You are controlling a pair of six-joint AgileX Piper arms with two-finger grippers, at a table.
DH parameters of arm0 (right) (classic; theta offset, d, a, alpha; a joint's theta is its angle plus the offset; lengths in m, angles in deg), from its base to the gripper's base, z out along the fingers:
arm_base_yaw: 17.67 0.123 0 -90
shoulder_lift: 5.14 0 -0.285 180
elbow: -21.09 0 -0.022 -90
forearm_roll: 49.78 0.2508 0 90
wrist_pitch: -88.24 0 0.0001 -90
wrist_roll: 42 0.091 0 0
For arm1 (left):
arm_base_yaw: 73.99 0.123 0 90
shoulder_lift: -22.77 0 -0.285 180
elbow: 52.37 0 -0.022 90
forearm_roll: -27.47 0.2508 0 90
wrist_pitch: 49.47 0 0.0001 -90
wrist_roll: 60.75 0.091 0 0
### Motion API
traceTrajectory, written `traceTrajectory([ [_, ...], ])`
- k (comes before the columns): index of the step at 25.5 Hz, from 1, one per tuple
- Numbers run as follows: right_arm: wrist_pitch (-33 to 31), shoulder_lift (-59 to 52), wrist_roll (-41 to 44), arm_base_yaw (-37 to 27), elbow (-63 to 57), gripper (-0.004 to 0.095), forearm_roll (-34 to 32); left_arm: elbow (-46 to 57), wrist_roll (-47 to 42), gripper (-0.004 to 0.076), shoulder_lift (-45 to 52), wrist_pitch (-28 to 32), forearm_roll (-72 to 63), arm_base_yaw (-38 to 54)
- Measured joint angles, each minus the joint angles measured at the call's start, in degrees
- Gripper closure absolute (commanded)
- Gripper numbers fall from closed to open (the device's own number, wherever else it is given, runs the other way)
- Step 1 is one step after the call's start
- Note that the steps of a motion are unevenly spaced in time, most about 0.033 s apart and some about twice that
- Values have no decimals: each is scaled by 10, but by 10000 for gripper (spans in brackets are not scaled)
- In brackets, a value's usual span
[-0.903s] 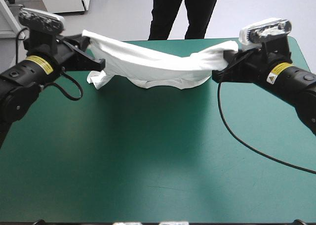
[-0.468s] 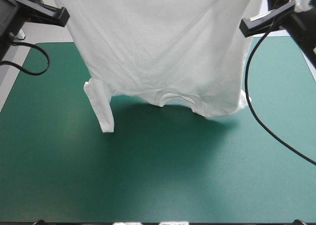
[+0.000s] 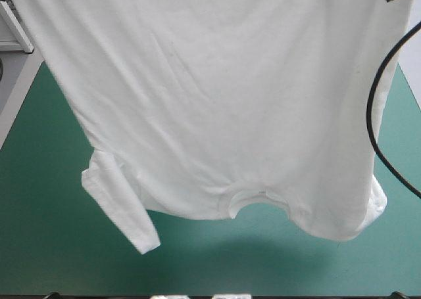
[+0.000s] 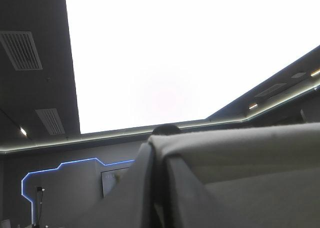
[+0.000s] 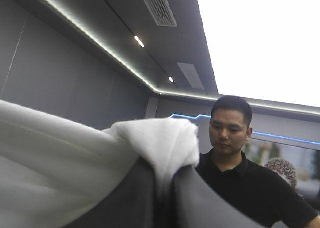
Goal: Fold the cloth
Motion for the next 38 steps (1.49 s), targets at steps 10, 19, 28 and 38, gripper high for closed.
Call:
traceTrajectory([
  [10,-101,86,9,0,0,925,-23,-4,1,733,-79,-71,49,0],
  [19,94,216,262,-27,5,925,-290,-21,-77,732,-199,132,50,120],
  [28,20,261,287,-34,91,925,-272,-133,-102,733,-281,81,40,138],
  [38,-153,385,247,-85,14,925,-127,101,-101,733,-331,-61,32,138],
])
